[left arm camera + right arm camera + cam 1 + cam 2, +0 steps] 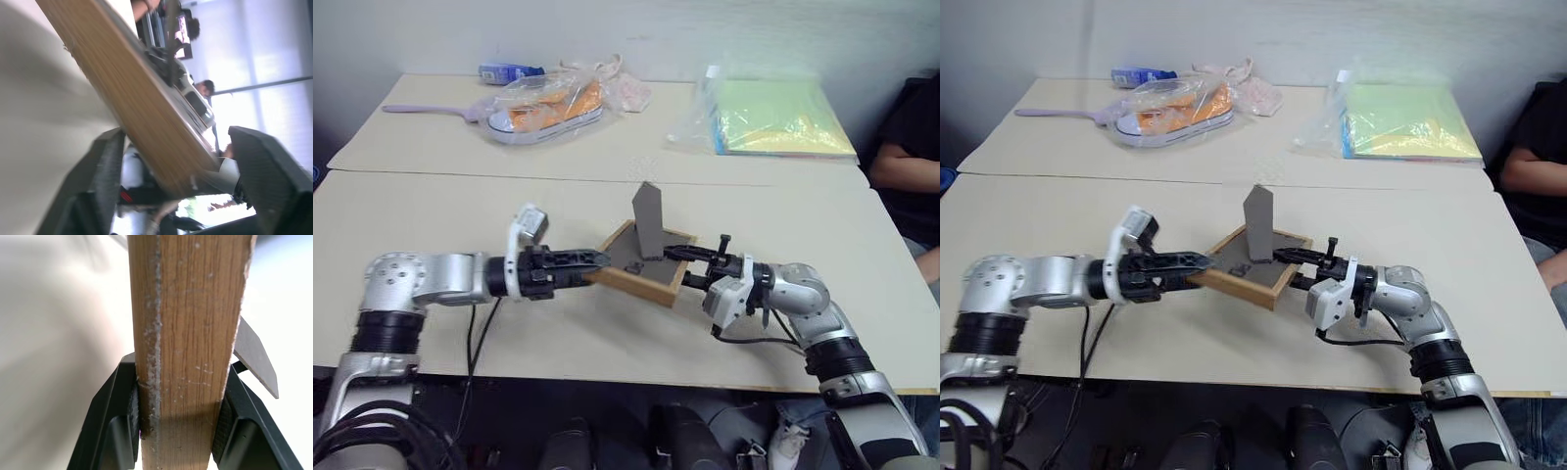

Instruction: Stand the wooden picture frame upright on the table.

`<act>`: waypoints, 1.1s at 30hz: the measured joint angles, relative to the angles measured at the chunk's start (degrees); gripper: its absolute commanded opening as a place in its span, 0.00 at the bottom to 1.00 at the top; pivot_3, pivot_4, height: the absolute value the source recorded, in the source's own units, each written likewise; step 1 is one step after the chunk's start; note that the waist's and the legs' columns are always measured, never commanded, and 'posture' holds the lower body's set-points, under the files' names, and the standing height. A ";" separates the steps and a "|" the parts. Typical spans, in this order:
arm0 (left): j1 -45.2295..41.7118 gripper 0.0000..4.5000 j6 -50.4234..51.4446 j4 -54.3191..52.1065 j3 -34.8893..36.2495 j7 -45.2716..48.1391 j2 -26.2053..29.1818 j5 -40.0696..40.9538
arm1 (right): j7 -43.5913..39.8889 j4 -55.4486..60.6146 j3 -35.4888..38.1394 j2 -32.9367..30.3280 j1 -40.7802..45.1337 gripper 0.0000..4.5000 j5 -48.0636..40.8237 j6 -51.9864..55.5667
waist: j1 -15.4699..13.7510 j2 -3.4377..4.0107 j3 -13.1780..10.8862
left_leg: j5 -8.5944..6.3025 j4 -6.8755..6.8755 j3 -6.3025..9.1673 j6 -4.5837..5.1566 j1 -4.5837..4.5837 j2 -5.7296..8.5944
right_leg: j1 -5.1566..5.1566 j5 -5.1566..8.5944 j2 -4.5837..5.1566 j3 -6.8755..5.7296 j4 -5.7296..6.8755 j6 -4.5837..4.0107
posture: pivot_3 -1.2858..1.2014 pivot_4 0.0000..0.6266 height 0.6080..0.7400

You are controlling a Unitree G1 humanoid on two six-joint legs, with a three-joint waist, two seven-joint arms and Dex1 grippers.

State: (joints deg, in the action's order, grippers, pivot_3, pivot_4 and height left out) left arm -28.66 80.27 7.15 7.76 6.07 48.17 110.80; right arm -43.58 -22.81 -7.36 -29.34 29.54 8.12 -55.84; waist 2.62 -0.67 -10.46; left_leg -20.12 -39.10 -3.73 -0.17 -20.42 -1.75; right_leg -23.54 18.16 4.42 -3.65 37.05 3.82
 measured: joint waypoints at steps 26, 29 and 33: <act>22.24 1.00 -48.39 -21.94 2.96 47.93 1.36 -65.58 | -11.00 23.67 2.32 -0.76 -12.86 0.28 -50.87 78.16 | -1.12 0.06 0.00 | -0.21 0.20 0.02 0.22 0.02 0.04 | 0.05 0.03 0.13 -0.05 -0.41 -0.06 | 0.52 0.24 1.00; 21.80 1.00 -48.33 -21.05 2.92 48.57 1.31 -66.50 | -10.77 24.23 2.57 -0.62 -12.97 0.28 -50.25 78.58 | -1.10 0.05 0.01 | -0.21 0.20 0.02 0.22 0.02 0.04 | 0.06 0.03 0.13 -0.05 -0.40 -0.06 | 0.52 0.24 1.00; 20.83 1.00 -48.41 -19.76 2.37 49.19 0.63 -68.61 | -10.31 24.46 3.53 -0.63 -13.20 0.50 -49.50 81.60 | -1.11 0.01 0.03 | -0.21 0.19 0.02 0.22 0.02 0.04 | 0.07 0.03 0.13 -0.05 -0.41 -0.06 | 0.52 0.24 1.00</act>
State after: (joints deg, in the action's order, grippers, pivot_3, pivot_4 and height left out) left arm -7.82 31.86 -12.61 10.12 55.26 48.79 42.19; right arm -53.89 1.64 -3.84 -29.97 16.34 -41.39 25.76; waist 1.51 -0.66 -10.43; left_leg -20.33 -38.91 -3.71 0.04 -20.40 -1.71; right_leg -23.47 18.19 4.55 -3.70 36.64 3.76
